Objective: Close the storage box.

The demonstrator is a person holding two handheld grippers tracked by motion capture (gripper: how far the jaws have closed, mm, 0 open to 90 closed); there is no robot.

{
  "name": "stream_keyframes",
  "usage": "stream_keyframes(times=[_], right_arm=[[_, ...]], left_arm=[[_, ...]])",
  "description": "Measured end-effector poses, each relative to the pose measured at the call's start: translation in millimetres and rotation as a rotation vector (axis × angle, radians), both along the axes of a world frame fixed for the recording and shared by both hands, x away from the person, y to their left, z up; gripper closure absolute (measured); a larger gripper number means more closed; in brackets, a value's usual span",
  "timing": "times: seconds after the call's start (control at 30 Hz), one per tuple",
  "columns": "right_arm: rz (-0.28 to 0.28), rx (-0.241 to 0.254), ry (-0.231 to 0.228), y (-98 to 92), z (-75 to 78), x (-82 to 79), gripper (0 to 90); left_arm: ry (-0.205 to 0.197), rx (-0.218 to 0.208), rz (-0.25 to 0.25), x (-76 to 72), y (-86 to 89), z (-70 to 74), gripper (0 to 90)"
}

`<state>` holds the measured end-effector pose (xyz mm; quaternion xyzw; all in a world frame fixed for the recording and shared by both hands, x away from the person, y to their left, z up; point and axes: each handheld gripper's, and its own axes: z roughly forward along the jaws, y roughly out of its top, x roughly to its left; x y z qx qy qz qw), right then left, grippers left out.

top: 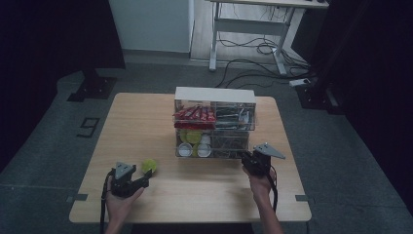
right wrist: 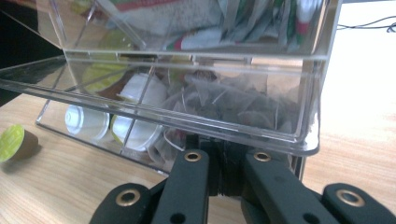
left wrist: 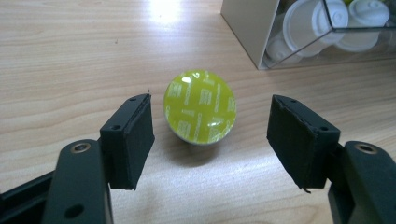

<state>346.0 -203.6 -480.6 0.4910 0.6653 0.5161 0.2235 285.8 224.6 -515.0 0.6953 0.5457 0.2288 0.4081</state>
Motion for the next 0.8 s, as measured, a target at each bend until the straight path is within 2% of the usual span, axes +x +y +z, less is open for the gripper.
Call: stream_keyframes(times=[0.63, 0.8], right_arm=[[0.001, 0.002, 0.043, -1.9, -24.3, -6.2, 88.9], [0.0, 0.012, 0.038, -4.6, -25.9, -8.9, 88.9]], left_arm=[[0.033, -0.004, -0.013, -5.7, -2.2, -8.2, 31.9], [0.04, -0.005, -0.015, -5.9, -2.3, -9.9, 31.9]])
